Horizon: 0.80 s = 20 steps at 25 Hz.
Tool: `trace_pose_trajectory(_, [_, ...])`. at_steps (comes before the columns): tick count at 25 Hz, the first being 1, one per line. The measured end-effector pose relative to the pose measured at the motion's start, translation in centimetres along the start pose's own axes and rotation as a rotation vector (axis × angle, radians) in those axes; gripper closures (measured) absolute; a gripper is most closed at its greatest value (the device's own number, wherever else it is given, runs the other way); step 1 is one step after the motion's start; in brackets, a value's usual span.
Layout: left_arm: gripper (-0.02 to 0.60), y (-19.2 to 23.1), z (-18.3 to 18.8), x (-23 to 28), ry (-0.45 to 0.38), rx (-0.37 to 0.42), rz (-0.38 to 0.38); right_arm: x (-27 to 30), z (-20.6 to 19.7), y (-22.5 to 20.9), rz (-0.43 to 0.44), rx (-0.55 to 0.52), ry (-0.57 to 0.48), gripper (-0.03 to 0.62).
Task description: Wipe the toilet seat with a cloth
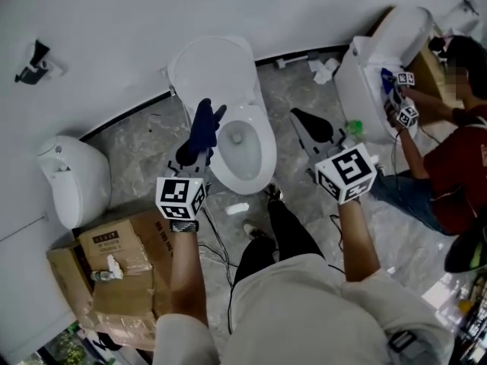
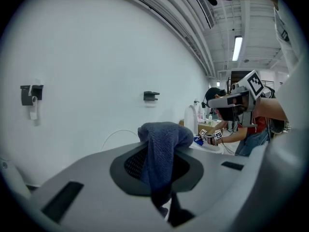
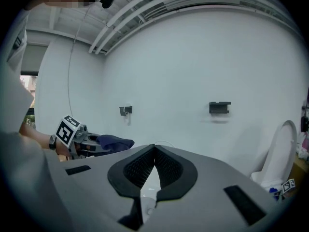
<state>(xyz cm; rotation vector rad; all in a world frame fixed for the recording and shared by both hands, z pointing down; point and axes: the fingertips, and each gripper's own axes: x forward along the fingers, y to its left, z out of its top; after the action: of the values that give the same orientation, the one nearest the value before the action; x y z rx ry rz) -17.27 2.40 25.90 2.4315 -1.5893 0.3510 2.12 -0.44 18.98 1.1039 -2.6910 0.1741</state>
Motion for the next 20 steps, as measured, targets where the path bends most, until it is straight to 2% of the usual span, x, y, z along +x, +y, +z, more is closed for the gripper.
trace_pose_trajectory(7, [0.544, -2.9, 5.4, -6.4, -0.071, 0.063, 0.023, -4.7, 4.6, 3.4, -0.002, -0.034, -0.078, 0.565])
trace_pose_trajectory(13, [0.544, -5.4, 8.8, -11.4, -0.126, 0.067, 0.015, -8.2, 8.2, 7.1, 0.023, -0.092, -0.127, 0.565])
trace_pose_trajectory(20, [0.544, -7.6, 13.2, -15.7, -0.201, 0.105, 0.043, -12.7, 12.4, 9.0, -0.008, -0.129, -0.2, 0.565])
